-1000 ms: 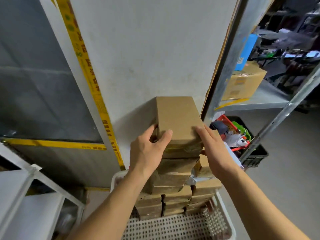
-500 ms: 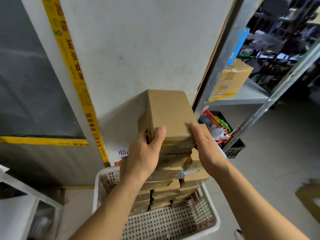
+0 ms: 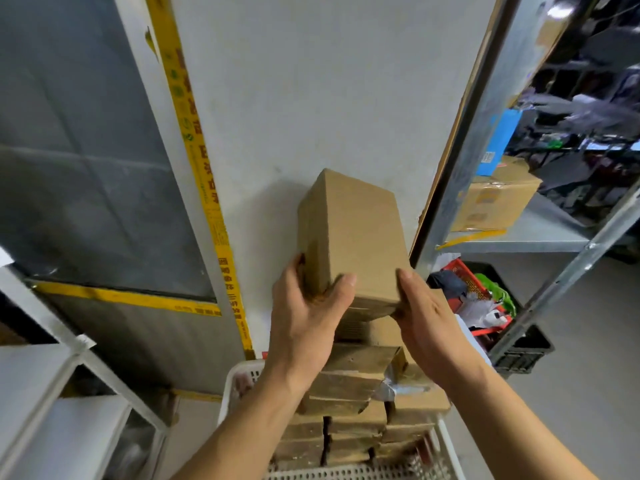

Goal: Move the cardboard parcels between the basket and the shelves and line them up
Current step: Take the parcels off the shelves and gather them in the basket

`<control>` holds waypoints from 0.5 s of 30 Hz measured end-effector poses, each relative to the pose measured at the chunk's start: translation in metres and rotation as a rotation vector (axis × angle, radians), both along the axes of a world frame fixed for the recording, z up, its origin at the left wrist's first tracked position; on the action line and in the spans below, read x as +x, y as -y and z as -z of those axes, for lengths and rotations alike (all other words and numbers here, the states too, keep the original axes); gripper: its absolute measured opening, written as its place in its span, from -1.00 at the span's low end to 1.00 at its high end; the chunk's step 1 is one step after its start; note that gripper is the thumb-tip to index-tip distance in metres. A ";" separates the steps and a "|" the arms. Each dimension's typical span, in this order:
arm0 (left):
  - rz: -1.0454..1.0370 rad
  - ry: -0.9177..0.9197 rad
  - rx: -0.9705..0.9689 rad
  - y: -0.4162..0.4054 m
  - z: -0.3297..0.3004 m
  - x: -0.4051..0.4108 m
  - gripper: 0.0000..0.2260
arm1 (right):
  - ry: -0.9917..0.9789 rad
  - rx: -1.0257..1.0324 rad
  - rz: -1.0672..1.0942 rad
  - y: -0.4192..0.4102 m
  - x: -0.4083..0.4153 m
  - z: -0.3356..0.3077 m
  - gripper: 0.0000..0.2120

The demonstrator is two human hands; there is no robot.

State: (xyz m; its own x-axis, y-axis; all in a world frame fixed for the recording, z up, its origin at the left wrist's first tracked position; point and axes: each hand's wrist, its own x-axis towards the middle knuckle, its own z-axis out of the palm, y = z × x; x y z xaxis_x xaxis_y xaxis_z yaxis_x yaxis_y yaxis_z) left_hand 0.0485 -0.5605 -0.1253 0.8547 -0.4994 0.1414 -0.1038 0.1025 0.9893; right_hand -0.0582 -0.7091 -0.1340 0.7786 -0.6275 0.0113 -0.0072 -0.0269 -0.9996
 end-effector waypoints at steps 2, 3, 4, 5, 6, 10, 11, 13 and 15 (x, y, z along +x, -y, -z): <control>-0.065 0.051 0.061 -0.001 -0.001 0.005 -0.33 | 0.041 0.083 -0.058 0.002 0.003 -0.003 -0.74; -0.101 0.066 0.090 -0.002 -0.001 0.007 -0.27 | 0.037 0.077 -0.086 0.001 0.004 -0.005 -0.75; -0.140 0.103 0.114 -0.003 -0.001 0.006 -0.24 | 0.017 0.048 -0.103 -0.001 0.003 -0.008 -0.73; -0.186 0.171 0.144 -0.003 -0.002 0.004 -0.21 | -0.009 0.010 -0.104 -0.003 0.002 -0.010 -0.67; -0.239 0.267 0.182 -0.003 -0.004 0.000 -0.18 | -0.049 -0.035 -0.077 -0.005 -0.001 -0.013 -0.59; -0.354 0.667 0.325 0.002 0.000 -0.011 -0.09 | -0.012 -0.034 0.030 -0.009 -0.010 -0.030 -0.45; -0.363 0.758 0.358 0.005 0.003 -0.011 -0.04 | 0.035 0.075 -0.023 -0.009 -0.009 -0.036 -0.46; -0.330 0.893 0.434 0.010 0.013 -0.012 0.08 | 0.094 0.289 -0.113 -0.005 -0.006 -0.042 -0.46; -0.259 0.976 0.501 0.013 0.021 -0.017 0.17 | 0.080 0.361 -0.119 0.000 0.000 -0.047 -0.47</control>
State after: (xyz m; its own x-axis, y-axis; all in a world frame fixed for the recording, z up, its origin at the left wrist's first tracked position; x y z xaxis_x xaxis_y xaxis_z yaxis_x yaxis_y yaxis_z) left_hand 0.0312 -0.5734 -0.1463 0.5739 -0.5111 0.6399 -0.8162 -0.4203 0.3963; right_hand -0.0583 -0.7089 -0.0872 0.8518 -0.5075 -0.1300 0.0532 0.3306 -0.9423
